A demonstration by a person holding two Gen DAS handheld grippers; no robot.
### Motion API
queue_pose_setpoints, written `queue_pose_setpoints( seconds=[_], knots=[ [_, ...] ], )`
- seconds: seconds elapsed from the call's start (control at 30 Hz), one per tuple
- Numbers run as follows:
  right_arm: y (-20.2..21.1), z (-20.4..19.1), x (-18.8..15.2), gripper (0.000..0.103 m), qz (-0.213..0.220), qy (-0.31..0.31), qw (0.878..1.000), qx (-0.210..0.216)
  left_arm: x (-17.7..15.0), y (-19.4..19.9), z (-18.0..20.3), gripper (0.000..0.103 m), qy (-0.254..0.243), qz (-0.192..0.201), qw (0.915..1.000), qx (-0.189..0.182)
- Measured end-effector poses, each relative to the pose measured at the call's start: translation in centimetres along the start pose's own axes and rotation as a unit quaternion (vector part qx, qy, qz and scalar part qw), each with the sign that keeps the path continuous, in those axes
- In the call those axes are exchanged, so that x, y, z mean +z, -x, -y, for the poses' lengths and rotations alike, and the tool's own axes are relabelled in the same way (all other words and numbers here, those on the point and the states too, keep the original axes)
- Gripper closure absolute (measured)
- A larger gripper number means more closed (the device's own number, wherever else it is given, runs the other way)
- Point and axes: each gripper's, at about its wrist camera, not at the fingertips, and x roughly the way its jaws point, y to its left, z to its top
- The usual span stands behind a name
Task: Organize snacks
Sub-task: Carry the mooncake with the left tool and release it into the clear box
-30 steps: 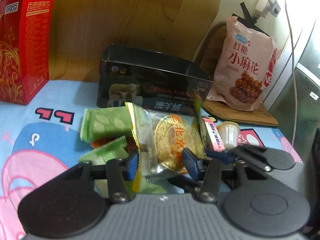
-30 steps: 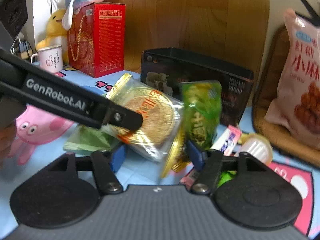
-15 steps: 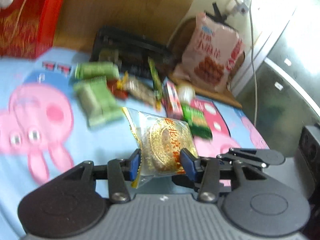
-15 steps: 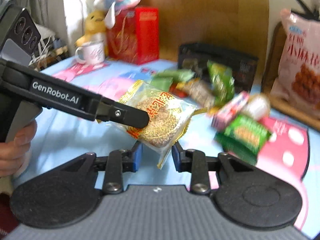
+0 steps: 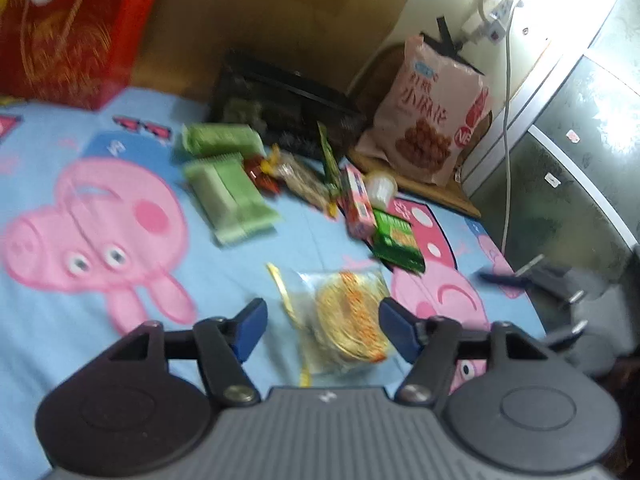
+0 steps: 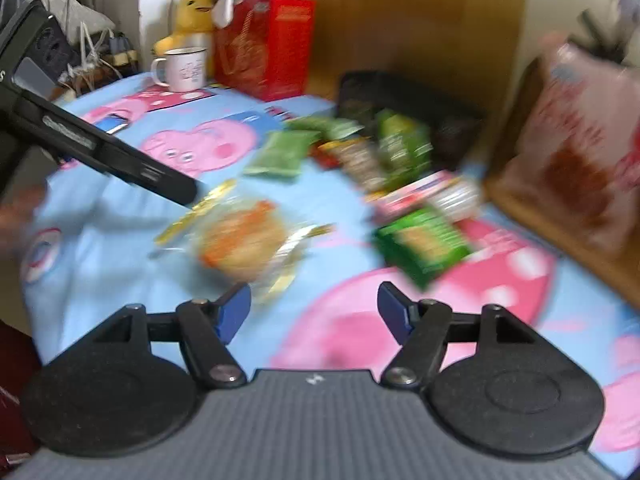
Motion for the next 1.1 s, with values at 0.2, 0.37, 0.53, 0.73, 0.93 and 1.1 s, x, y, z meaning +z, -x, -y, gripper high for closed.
queue_pose_setpoints(
  seconds=[0.2,0.37,0.53,0.73,0.93,1.1],
  knots=[
    [6.9,1.9,5.2,0.026,0.009,0.155,0.985,-0.070,2.6,2.9,1.2,0.038,-0.076,-0.049,0.9949,0.045],
    [3.7,0.9,2.7,0.028,0.006,0.101,0.995,0.016,1.6,1.9,3.1,0.038,-0.110,-0.052,0.9922,0.025],
    [-3.6,-1.4,-1.3,0.039,-0.022,0.053,0.994,0.088,0.0,-1.5,2.8,0.039,-0.083,-0.070,0.9939,0.022],
    [-8.9,-1.7,-1.6,0.046,-0.032,0.015,0.994,0.106,-0.4,-5.0,0.7,0.051,-0.013,-0.108,0.9940,0.001],
    [-7.9,-2.3,0.2,0.075,-0.024,0.015,0.992,0.123,1.5,-4.7,1.9,0.070,-0.022,-0.091,0.9956,-0.001],
    [-6.6,1.0,6.5,0.075,0.017,0.013,0.995,0.094,8.5,-2.7,3.8,0.070,-0.062,-0.033,0.9975,0.008]
  ],
)
